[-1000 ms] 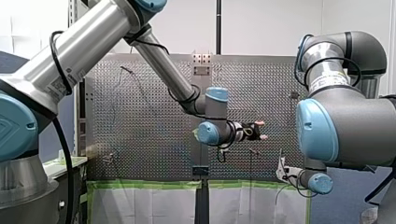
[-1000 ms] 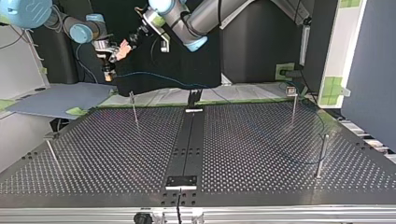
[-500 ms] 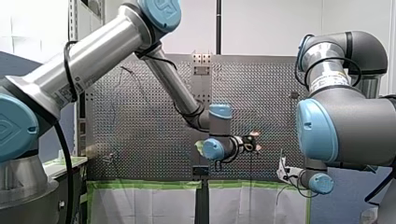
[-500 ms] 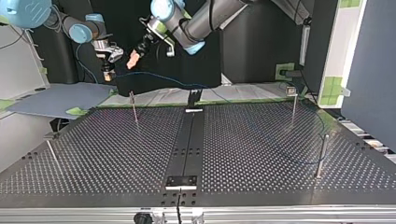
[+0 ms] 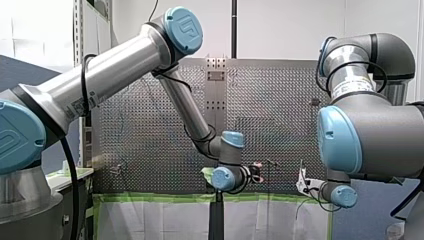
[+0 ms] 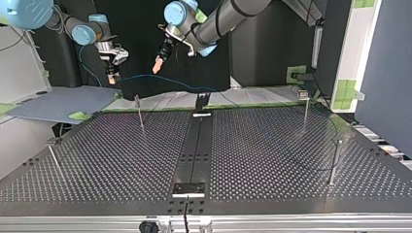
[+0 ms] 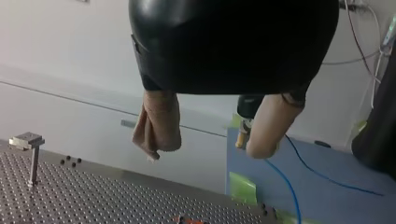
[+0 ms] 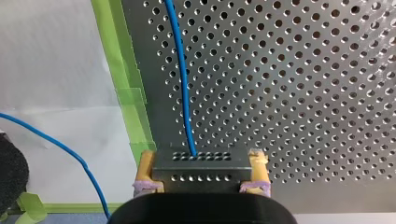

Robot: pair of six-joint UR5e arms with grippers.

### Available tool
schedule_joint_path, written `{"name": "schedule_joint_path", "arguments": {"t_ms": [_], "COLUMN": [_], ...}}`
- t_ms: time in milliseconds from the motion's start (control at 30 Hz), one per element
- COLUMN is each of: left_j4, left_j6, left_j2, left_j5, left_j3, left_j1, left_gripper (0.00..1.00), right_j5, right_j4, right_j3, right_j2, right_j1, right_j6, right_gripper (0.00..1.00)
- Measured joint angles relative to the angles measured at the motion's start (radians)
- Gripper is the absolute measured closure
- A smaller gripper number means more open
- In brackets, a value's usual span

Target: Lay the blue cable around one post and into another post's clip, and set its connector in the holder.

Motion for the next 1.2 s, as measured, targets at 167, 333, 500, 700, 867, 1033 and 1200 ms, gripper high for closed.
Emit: {"name": "schedule_joint_path", "arguments": {"t_ms": [167, 333, 500, 700, 867, 1033, 1200], "left_j4": [0.008, 0.018, 0.018, -0.002, 0.002, -0.002, -0.002], "left_j6": [-0.003, -0.016, -0.033, -0.077, -0.118, -0.130, -0.131], "left_j2": [-0.004, -0.004, -0.021, -0.068, -0.113, -0.146, -0.151], "left_j5": [-0.045, -0.087, -0.123, -0.108, -0.096, -0.097, -0.104], "left_j3": [0.000, 0.001, 0.013, 0.058, 0.102, 0.140, 0.150], "left_j1": [-0.014, -0.019, -0.020, -0.029, -0.035, -0.036, -0.032], "left_gripper": [0.00, 0.00, 0.00, 0.00, 0.00, 0.00, 0.00], "right_j5": [0.000, -0.001, -0.002, -0.002, -0.002, -0.002, -0.002], "right_j4": [0.001, 0.003, 0.004, 0.007, 0.008, 0.008, 0.007], "right_j3": [0.000, 0.000, 0.000, 0.000, 0.000, 0.000, 0.000], "right_j2": [0.000, -0.002, -0.004, -0.006, -0.006, -0.007, -0.007], "right_j1": [0.000, 0.001, 0.003, 0.003, 0.004, 0.004, 0.005], "right_j6": [0.000, 0.000, 0.000, 0.000, 0.000, 0.000, 0.000], "right_gripper": [1.00, 1.00, 1.00, 1.00, 1.00, 1.00, 1.00]}}
